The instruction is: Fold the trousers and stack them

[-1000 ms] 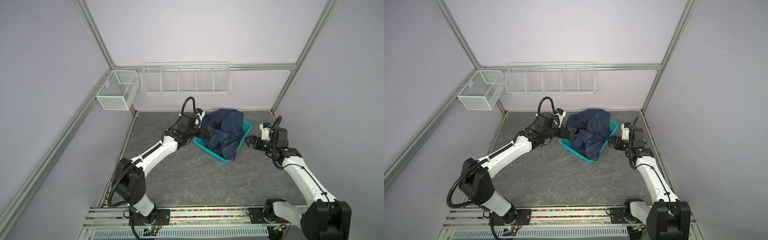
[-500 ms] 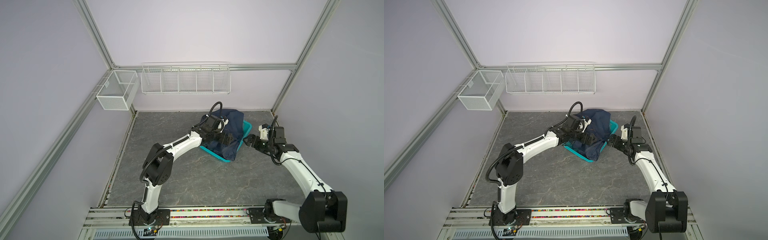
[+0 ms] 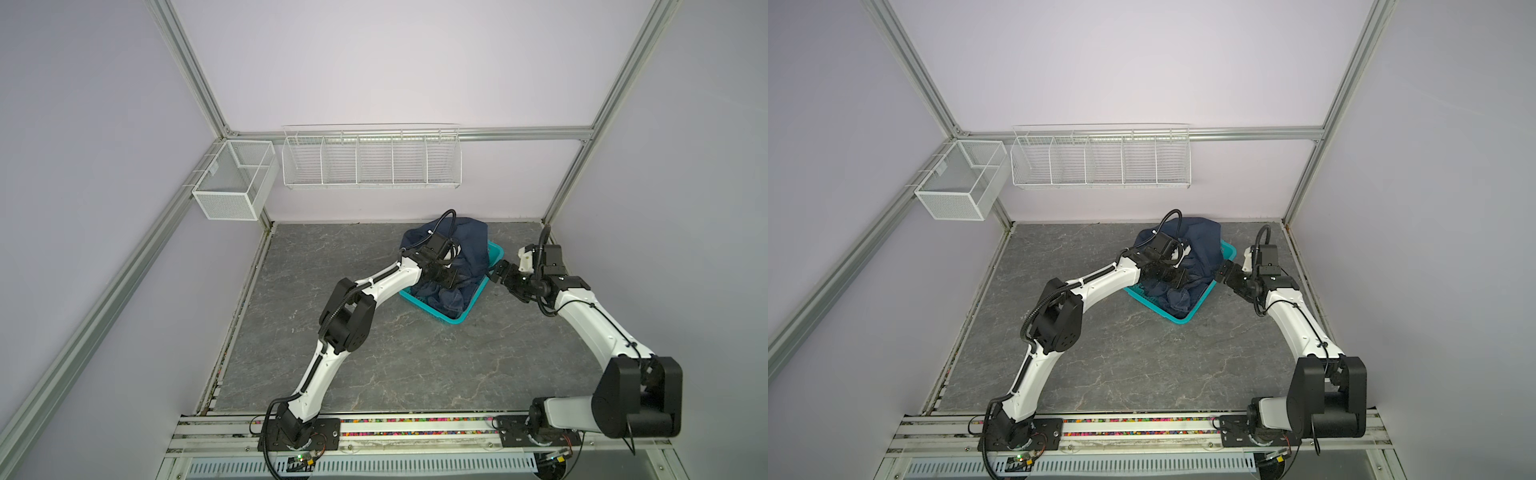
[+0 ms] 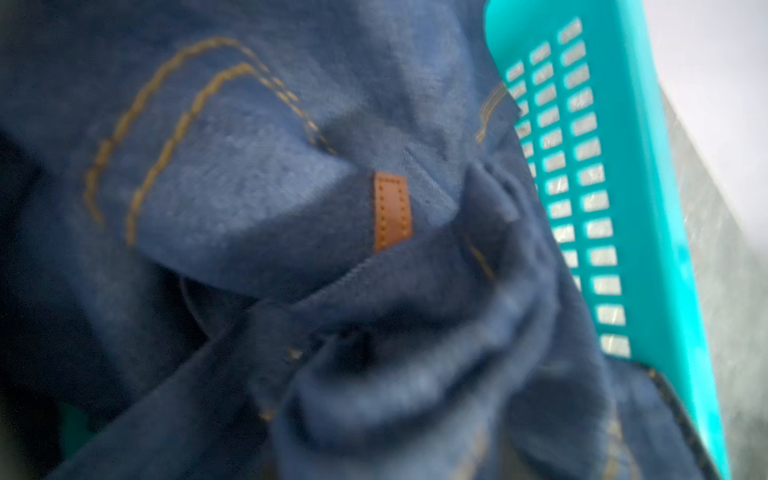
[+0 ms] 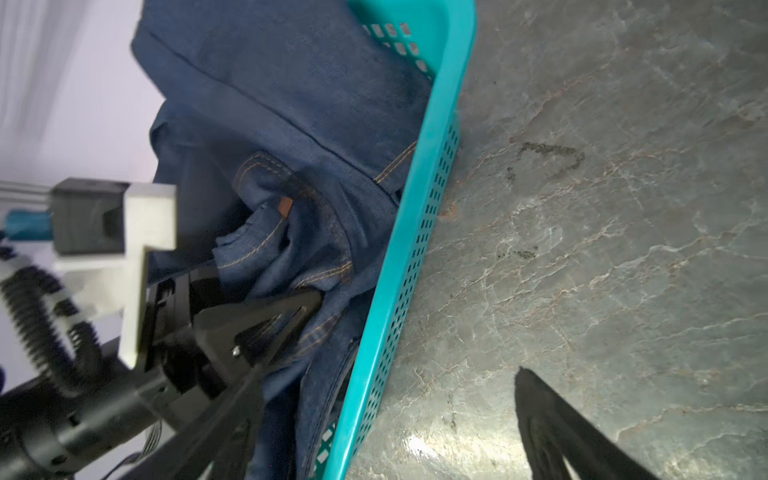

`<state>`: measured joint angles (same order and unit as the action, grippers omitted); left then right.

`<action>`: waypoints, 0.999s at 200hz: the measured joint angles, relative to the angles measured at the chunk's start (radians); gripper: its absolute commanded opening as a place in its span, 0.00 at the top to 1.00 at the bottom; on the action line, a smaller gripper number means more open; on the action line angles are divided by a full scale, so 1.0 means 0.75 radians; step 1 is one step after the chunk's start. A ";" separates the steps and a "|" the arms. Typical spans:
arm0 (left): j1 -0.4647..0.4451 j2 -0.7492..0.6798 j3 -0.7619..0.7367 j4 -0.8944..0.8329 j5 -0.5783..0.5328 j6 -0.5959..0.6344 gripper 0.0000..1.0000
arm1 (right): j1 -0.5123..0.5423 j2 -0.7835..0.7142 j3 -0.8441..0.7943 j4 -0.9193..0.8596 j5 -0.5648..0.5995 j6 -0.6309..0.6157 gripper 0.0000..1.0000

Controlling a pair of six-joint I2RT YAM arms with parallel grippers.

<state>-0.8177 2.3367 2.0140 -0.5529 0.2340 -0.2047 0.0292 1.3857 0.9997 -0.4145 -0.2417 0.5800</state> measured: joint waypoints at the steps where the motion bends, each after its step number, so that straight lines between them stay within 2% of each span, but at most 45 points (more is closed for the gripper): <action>1: 0.000 0.000 0.003 -0.002 0.001 -0.005 0.93 | 0.000 0.003 0.002 0.000 0.002 -0.001 0.13; 5: 0.002 0.000 0.015 -0.013 0.002 -0.003 1.00 | 0.000 0.015 0.009 -0.001 0.012 0.013 0.14; 19: 0.007 -0.001 0.044 -0.035 0.008 -0.009 1.00 | 0.005 0.073 0.050 -0.013 0.050 0.049 0.21; 33: 0.013 -0.009 0.057 -0.046 0.015 -0.019 1.00 | 0.016 0.136 0.105 -0.024 0.082 0.079 0.32; 61: 0.023 -0.064 0.057 -0.083 0.017 -0.032 1.00 | 0.046 0.277 0.222 -0.028 0.120 0.151 0.44; 123: 0.028 -0.345 0.086 -0.185 -0.059 -0.026 1.00 | 0.098 0.474 0.332 -0.040 0.170 0.310 0.72; 141: 0.028 -0.397 0.112 -0.230 -0.083 -0.028 1.00 | 0.104 0.497 0.344 -0.044 0.184 0.338 0.76; 162: 0.028 -0.459 0.113 -0.305 -0.146 -0.030 1.00 | 0.104 0.504 0.361 -0.065 0.211 0.358 0.86; 200: 0.031 -0.580 0.082 -0.444 -0.293 -0.025 1.00 | 0.103 0.505 0.396 -0.097 0.258 0.394 0.90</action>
<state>-0.7944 1.9018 2.0758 -0.8860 0.0139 -0.2237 0.1066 1.7641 1.2964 -0.4870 -0.0483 0.8757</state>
